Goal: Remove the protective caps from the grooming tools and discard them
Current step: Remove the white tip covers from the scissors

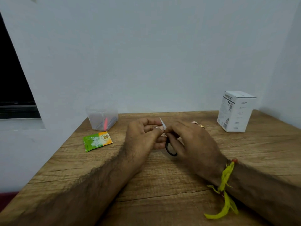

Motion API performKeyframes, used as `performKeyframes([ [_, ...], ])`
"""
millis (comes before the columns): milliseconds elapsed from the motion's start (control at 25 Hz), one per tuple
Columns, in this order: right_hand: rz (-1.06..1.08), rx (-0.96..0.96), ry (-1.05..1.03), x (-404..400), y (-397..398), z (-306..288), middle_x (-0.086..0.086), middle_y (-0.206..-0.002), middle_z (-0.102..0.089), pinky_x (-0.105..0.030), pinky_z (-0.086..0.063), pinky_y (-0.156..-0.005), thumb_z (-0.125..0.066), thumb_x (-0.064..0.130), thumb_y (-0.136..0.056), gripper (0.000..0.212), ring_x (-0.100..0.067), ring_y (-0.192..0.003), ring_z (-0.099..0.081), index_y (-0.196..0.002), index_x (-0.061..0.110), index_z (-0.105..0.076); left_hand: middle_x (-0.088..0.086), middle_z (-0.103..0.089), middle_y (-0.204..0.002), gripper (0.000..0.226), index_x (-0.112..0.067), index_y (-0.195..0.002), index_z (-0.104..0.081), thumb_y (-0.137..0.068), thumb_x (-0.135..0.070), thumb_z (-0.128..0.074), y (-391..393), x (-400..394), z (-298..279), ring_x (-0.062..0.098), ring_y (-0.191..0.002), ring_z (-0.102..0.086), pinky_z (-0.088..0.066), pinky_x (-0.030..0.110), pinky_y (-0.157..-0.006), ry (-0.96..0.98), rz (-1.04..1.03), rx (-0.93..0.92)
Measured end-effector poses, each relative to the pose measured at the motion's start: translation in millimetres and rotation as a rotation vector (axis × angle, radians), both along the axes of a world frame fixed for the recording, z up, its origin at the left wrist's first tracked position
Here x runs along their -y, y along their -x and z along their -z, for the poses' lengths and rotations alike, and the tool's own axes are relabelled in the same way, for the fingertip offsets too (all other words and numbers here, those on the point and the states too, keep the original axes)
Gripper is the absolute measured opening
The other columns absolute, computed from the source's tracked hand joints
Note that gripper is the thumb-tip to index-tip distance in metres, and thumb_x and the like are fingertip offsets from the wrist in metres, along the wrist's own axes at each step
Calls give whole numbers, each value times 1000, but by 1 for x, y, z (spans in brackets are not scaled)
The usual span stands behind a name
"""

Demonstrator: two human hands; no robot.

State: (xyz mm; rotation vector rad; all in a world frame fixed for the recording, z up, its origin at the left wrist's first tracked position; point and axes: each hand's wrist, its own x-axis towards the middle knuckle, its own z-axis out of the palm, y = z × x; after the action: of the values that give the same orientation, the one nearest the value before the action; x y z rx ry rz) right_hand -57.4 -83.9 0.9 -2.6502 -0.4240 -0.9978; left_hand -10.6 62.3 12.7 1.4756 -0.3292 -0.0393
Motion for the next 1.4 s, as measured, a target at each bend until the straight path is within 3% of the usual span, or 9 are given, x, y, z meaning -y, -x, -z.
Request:
performKeyframes([
  [200, -56, 19, -47, 3, -6, -1, 6, -86, -64, -44, -51, -68, -54, 22, -94, 12, -18, -76, -59, -95, 18, -65, 11, -76, -79, 11, -2, -103, -68, -93, 2, -63, -1, 2, 0, 18, -59, -72, -56, 25, -51, -6, -6, -7],
  [760, -111, -9, -65, 13, -6, 4, 10, -84, -64, -29, -48, -70, -63, 17, -94, 5, -7, -75, -55, -95, 20, -68, 9, -77, -79, 14, -3, -103, -68, -92, 4, -62, -8, -1, 3, 18, -59, -71, -59, 31, -55, 9, -53, -5],
  [1080, -60, 5, -9, 12, -6, 3, 10, -82, -61, -41, -51, -67, -56, 26, -94, 11, -12, -73, -55, -93, 20, -65, 6, -76, -74, 12, -4, -100, -68, -92, 2, -64, -6, 1, 5, 19, -59, -71, -58, 31, -54, 2, -23, 8],
  [1320, -78, 258, -237, 14, -1, -6, 5, -81, -61, -17, -45, -67, -67, 7, -92, 3, -9, -72, -56, -93, 10, -70, 8, -77, -81, 11, -3, -101, -68, -92, 1, -64, -10, 0, 5, 19, -56, -69, -59, 32, -52, 22, -51, 4],
  [1400, -83, 293, -264, 13, -5, -6, 3, -82, -62, -15, -43, -67, -67, 6, -92, 3, -10, -73, -56, -92, 7, -70, 10, -77, -82, 12, -1, -102, -67, -91, 1, -63, -10, 0, 5, 20, -55, -68, -59, 33, -52, 18, -49, -18],
])
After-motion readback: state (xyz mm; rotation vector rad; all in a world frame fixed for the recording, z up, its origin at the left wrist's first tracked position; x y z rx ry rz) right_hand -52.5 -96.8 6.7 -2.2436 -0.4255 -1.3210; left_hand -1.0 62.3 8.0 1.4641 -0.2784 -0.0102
